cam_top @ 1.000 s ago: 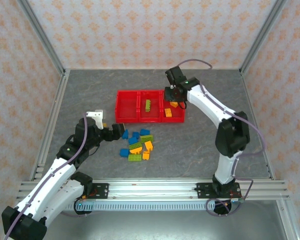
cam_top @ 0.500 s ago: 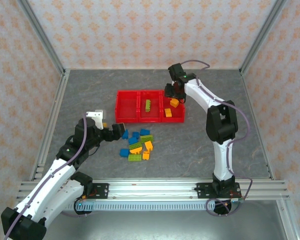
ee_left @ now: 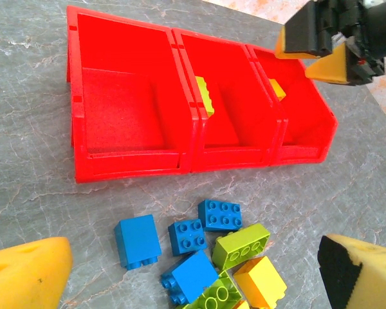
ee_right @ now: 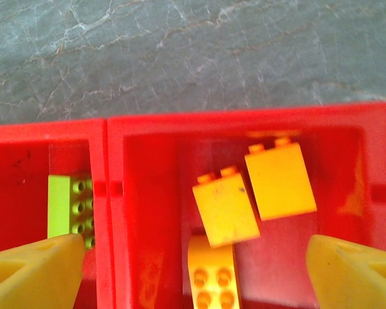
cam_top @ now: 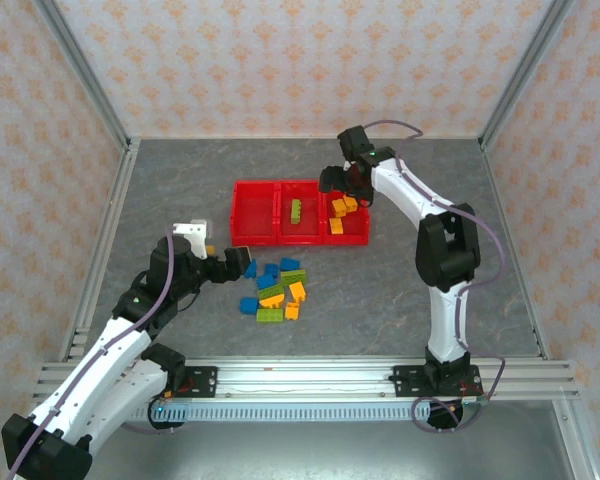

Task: Sort the legos into containers by color
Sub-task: Pick up the lego from the bottom-center of the table.

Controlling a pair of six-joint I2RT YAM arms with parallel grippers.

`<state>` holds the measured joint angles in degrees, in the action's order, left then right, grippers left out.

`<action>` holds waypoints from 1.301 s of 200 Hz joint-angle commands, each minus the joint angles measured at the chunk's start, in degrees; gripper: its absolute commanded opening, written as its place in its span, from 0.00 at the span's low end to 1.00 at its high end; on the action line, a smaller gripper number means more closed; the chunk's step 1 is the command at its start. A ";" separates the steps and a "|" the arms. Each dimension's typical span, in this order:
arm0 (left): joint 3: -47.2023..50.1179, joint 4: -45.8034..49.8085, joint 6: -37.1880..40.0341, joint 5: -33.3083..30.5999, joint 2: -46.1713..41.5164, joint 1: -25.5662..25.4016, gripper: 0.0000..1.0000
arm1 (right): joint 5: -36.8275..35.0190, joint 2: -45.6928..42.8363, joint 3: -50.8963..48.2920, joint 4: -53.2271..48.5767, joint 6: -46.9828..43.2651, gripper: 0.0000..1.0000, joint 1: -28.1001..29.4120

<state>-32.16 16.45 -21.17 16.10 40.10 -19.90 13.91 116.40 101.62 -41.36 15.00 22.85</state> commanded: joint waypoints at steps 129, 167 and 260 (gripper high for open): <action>0.00 -0.63 -0.36 -1.46 1.12 -0.71 0.99 | -1.34 -31.49 -37.42 4.44 16.01 1.00 25.30; 0.08 -0.54 -0.36 -1.68 1.18 -0.75 0.99 | -2.22 -27.39 -37.76 6.75 18.21 1.00 30.03; -0.09 -0.36 -0.28 -1.99 1.13 -0.75 0.99 | -5.16 -13.92 -29.95 4.56 15.55 0.79 34.13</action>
<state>-32.16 16.47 -21.17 15.59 41.30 -20.32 11.79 101.14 68.82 -35.09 31.40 56.86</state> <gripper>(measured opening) 0.992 0.824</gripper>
